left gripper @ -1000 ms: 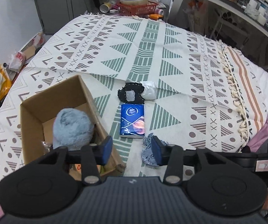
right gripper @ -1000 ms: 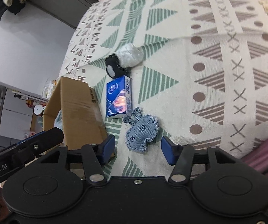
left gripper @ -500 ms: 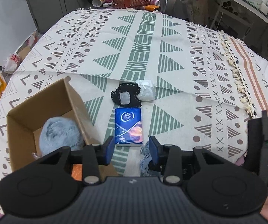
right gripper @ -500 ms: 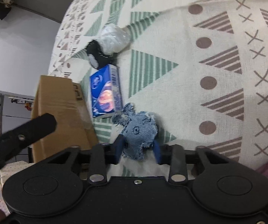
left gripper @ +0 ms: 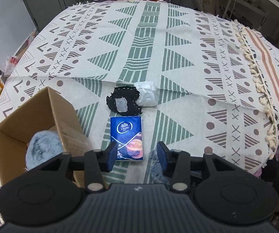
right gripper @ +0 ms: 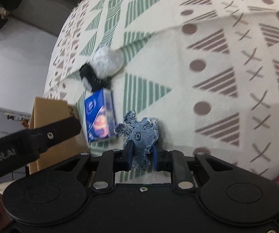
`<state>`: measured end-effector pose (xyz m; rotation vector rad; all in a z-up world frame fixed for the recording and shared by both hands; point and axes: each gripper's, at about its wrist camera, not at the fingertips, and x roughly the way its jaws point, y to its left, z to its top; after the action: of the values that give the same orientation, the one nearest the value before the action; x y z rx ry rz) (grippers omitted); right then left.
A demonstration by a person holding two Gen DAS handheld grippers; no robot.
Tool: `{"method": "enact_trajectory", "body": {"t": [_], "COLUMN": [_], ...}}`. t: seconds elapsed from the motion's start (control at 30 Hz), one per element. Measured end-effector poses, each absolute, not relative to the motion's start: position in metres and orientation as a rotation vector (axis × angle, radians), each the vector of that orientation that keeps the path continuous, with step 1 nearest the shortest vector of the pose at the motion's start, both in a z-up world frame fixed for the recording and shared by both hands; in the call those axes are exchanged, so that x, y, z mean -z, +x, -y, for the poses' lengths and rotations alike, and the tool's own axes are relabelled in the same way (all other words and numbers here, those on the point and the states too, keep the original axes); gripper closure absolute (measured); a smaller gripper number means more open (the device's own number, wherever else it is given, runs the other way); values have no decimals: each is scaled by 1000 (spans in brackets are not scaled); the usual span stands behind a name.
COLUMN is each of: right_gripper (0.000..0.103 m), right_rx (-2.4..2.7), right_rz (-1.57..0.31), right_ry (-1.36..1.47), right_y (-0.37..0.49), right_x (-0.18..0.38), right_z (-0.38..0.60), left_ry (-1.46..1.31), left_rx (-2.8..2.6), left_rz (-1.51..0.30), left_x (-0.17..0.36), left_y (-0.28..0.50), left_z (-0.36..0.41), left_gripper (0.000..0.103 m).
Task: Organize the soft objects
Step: 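Reach the right tool to the blue denim plush and grasp it, then grasp the blue Vinda tissue pack with the left tool while the right tool holds the denim plush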
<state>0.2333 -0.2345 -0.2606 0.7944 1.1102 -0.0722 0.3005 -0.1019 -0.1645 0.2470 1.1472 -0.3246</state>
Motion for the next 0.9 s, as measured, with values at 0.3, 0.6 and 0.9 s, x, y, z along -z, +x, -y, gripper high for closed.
{"method": "enact_trajectory", "body": {"t": [0.3,0.6,0.9], "right_gripper": [83,83,83], "right_rx": [134,118,102], "right_rz": [-1056,-1054,-1055], "right_ry": [823,845,844], "right_y": [234,236,235], "right_x": [259,262,262], "right_z": [254,258,261], "left_ry": [272,309,314], "left_rx": [232,136,84], "left_rz": [-1229,-1253,-1275], "left_x": [190,214,235], "left_y": [319,334,339], "left_z": [117,122,118], "left_gripper": [59,59,53]}}
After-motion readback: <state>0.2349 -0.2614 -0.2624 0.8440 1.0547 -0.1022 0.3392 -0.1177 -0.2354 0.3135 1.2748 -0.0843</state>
